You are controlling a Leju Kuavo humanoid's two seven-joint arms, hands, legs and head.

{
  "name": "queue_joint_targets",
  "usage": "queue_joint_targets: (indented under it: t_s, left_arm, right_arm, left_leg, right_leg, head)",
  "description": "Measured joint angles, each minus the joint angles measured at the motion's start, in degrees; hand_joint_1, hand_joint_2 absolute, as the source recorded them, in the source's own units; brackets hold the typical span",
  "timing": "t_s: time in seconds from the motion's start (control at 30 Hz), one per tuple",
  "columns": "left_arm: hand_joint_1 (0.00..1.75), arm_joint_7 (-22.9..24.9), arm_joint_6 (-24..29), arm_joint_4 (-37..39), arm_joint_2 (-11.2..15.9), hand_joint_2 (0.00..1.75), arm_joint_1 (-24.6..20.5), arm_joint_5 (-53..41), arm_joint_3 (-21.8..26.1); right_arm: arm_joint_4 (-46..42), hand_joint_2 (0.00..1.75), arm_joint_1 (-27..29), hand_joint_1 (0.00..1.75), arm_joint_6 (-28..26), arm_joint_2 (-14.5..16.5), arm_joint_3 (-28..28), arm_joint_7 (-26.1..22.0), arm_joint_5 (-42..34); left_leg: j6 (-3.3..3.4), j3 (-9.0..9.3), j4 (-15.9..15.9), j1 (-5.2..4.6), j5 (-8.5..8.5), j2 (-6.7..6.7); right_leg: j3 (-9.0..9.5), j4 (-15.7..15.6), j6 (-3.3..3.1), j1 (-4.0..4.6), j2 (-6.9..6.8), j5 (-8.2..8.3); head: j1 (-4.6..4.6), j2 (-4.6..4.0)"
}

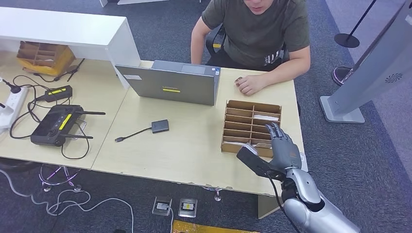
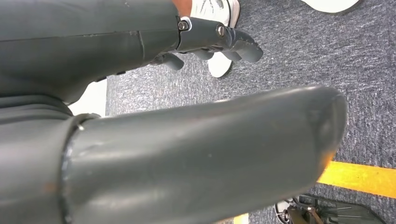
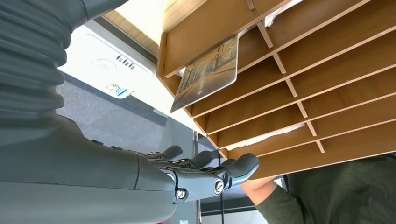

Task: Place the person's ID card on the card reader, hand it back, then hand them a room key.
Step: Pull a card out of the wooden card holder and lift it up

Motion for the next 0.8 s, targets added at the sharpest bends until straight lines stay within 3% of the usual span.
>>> queue_joint_targets:
  t_s: [0.8]
  left_arm:
    - [0.0, 0.2, 0.0, 0.0, 0.0, 0.0, 0.0, 0.1, 0.0]
  right_arm:
    - [4.3, 1.75, -0.1, 0.0, -2.1, 1.9, 0.0, -1.2, -0.7]
  left_leg:
    - [0.0, 0.0, 0.0, 0.0, 0.0, 0.0]
  right_leg:
    - [0.01, 0.0, 0.0, 0.0, 0.0, 0.0]
  head:
    - [0.0, -0.01]
